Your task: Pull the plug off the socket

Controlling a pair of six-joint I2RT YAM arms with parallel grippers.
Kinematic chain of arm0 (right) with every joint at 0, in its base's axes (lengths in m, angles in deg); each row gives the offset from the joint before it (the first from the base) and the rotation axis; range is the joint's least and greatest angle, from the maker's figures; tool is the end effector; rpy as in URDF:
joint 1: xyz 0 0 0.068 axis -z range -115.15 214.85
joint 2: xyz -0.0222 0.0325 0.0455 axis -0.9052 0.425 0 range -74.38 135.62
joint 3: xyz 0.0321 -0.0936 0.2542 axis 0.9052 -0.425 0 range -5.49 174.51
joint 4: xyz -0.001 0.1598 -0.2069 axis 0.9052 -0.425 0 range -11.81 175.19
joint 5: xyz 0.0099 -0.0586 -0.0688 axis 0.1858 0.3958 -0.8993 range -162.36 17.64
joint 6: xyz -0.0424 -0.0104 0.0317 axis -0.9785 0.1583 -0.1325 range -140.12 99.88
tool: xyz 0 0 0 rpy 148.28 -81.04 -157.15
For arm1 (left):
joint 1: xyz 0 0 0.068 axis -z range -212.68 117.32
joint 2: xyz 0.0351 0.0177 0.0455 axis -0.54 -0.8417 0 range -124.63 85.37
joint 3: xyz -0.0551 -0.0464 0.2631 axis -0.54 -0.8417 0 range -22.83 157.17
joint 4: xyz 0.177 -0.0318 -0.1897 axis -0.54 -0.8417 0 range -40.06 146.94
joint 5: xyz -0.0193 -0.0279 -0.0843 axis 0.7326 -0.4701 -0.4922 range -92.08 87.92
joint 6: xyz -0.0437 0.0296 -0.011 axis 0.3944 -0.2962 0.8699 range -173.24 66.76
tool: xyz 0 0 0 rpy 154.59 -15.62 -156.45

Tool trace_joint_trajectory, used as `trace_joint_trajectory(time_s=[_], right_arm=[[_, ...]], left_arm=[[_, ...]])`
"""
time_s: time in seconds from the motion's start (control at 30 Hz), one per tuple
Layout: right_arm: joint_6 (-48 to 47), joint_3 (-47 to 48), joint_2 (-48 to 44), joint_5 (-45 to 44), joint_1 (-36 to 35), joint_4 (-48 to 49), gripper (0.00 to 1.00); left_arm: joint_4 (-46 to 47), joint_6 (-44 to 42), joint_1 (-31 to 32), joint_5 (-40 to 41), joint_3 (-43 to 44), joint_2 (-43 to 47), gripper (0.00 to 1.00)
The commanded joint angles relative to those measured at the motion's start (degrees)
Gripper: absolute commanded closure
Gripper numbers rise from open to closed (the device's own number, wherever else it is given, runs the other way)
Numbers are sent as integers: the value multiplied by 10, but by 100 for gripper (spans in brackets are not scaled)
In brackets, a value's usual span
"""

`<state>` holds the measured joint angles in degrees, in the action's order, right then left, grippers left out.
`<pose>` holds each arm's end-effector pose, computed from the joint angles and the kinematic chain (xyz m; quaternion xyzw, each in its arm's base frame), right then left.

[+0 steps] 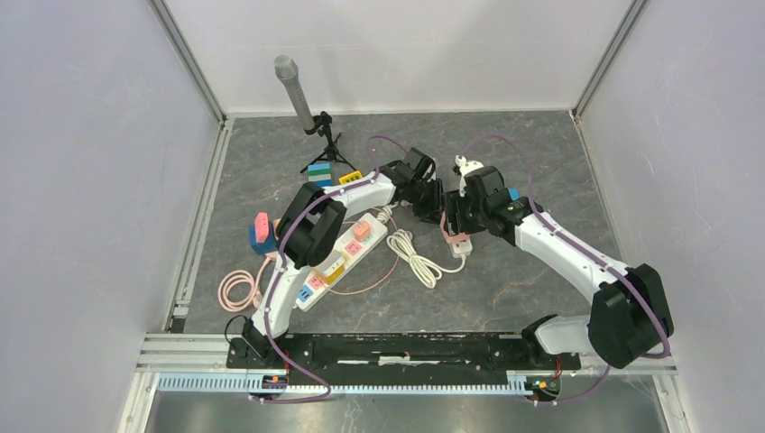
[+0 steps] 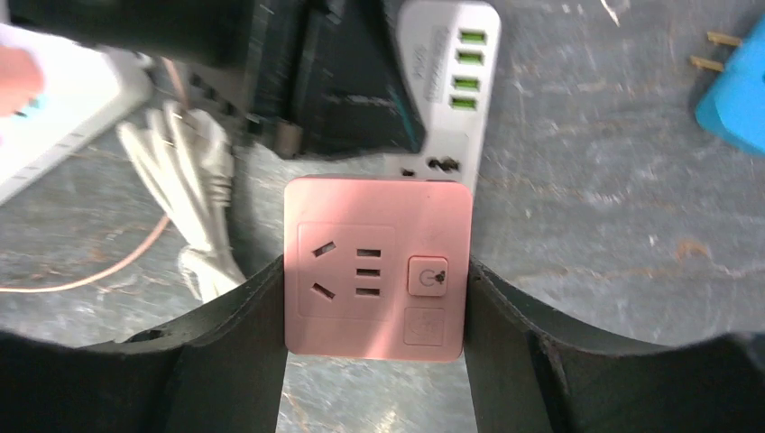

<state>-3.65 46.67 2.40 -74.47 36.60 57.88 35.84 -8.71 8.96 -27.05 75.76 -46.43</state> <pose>0.2428 0.1290 0.2367 -0.0910 0.9408 0.1079 0.3083 0.3604 -0.3406 0.1400 0.0428 0.9308 -0.3546 0.0779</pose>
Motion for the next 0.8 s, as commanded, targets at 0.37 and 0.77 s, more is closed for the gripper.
trace_joint_trajectory(time_s=[0.37,0.77], right_arm=[[-25,78,-53,-45,13,-7,100],[12,2,-124,-65,147,-28,100]], left_arm=[[-135,-59,19,70,-14,-69,62],[-138,-76,12,-21,136,-39,45]])
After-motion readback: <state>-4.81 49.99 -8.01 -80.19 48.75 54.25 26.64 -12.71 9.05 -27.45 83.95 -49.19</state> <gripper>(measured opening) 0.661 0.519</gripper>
